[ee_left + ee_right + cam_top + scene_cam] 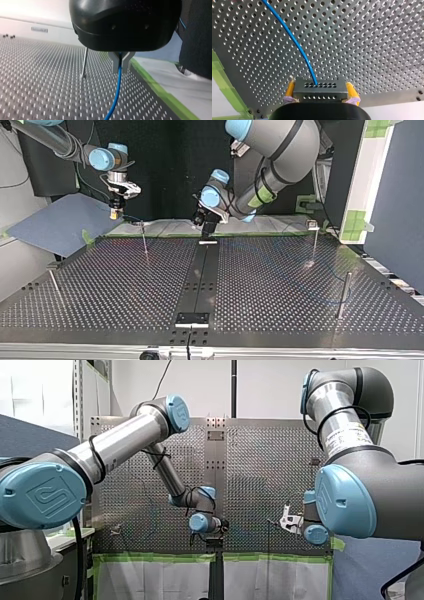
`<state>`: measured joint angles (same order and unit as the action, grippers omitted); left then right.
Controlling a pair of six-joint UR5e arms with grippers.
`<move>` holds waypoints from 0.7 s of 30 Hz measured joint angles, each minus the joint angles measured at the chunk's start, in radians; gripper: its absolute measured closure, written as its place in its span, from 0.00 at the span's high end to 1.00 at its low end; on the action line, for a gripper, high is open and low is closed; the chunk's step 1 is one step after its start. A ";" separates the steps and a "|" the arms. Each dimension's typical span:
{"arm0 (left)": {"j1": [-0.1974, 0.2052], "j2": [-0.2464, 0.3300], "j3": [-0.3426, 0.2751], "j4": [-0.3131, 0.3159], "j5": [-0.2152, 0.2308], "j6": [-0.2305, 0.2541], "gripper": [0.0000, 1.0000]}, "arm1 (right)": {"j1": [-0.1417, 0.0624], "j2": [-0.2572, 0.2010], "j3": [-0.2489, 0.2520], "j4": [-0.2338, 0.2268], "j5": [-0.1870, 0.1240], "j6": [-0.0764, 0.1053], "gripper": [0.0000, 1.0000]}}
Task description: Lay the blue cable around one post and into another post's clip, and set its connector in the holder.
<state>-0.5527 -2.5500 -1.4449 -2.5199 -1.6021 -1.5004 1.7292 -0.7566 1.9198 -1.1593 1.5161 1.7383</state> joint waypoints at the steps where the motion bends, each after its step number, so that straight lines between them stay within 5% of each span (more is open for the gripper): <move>1: -0.006 0.000 0.000 0.000 -0.001 -0.001 0.00 | -0.001 0.000 0.000 0.001 0.002 0.000 0.02; 11: -0.082 0.000 0.017 0.000 -0.048 -0.056 0.00 | -0.020 0.000 -0.001 0.015 0.020 -0.001 0.02; 21: -0.110 -0.001 0.024 -0.001 -0.055 -0.094 0.00 | -0.061 0.000 -0.002 0.019 0.028 0.000 0.02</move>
<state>-0.6622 -2.5510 -1.4208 -2.5206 -1.6571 -1.5939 1.6687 -0.7565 1.9176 -1.1404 1.5442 1.7384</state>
